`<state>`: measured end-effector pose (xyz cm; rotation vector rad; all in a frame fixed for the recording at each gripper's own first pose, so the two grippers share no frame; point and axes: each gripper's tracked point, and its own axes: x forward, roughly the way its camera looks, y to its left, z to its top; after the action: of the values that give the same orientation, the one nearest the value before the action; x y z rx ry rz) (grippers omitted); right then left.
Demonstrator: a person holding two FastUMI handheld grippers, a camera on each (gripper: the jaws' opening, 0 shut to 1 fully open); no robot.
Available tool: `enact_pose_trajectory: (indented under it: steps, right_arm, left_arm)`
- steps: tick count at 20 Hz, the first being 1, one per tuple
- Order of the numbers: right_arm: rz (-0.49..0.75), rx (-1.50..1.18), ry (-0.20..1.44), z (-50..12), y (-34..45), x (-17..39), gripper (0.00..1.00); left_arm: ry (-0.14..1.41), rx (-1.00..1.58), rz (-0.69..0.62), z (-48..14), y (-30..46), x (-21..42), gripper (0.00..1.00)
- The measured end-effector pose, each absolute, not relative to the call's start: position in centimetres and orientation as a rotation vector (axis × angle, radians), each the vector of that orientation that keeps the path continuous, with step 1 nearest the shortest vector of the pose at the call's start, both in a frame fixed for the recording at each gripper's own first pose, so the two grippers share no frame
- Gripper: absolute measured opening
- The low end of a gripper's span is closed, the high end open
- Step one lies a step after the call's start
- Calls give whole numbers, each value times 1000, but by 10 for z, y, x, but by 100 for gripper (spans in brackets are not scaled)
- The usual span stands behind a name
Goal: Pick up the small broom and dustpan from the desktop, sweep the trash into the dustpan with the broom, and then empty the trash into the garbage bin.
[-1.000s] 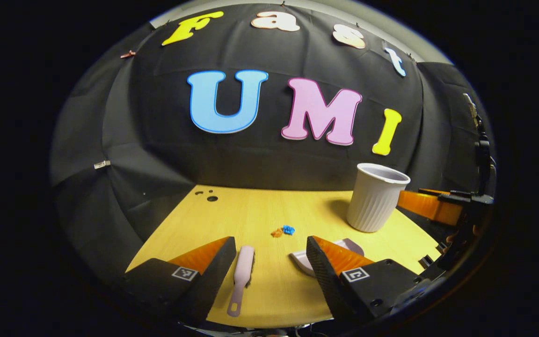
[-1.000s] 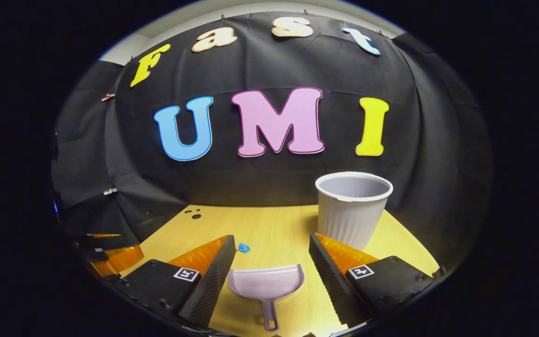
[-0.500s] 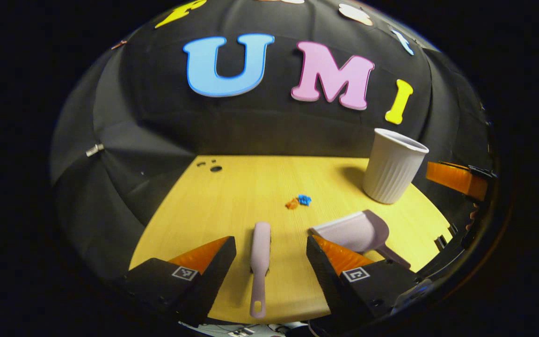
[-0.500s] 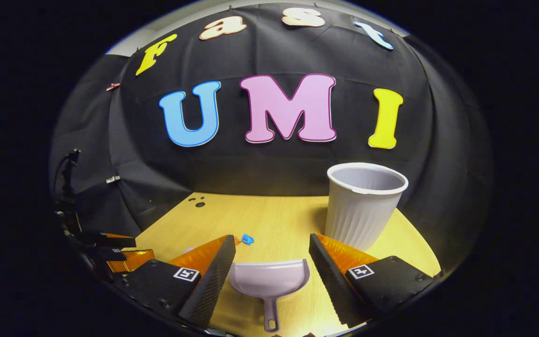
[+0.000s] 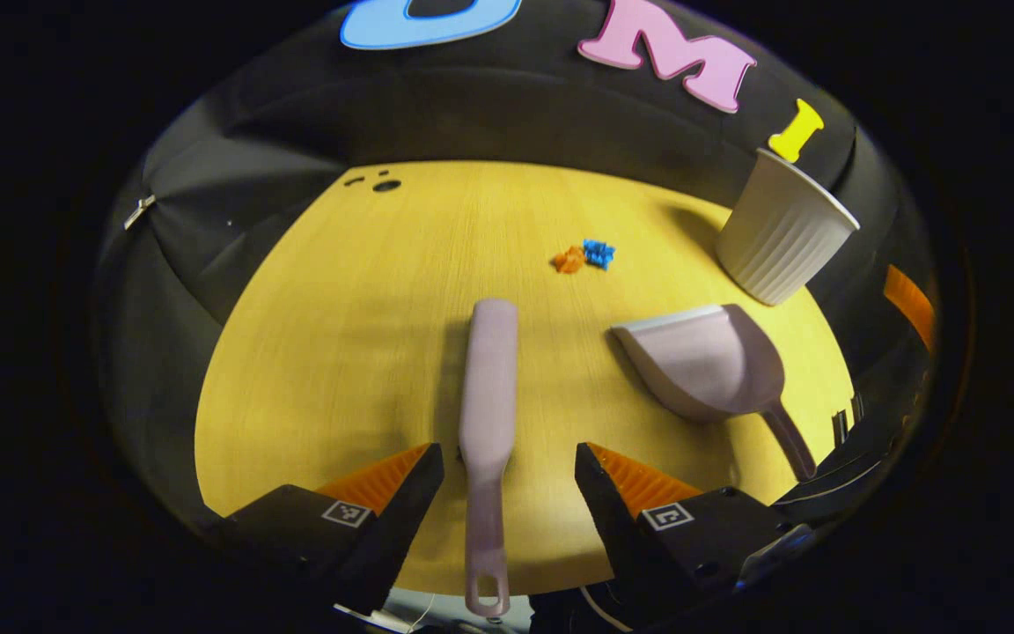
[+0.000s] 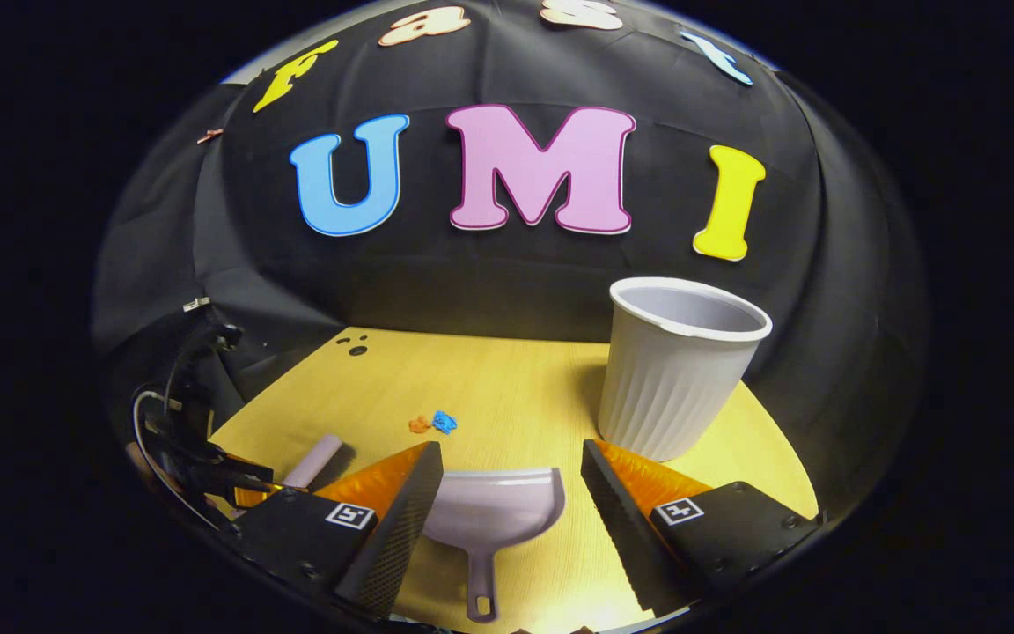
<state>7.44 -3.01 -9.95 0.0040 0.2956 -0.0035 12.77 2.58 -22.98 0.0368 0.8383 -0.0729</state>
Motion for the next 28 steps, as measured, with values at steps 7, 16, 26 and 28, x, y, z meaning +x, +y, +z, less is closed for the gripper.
enact_pose_trajectory:
  steps: [7,16,26,28]
  right_arm:
    - [-17,44,386,-130,-39,81,99]
    - [-43,79,436,-144,-44,74,99]
    - [-23,103,521,-154,-33,51,99]
    - [-17,125,541,-157,-29,50,99]
  left_arm:
    - [971,139,-70,-263,29,157,93]
    - [991,162,-73,-275,36,162,62]
    - [876,88,-112,-269,36,157,37]
    - [850,56,-109,-263,38,153,36]
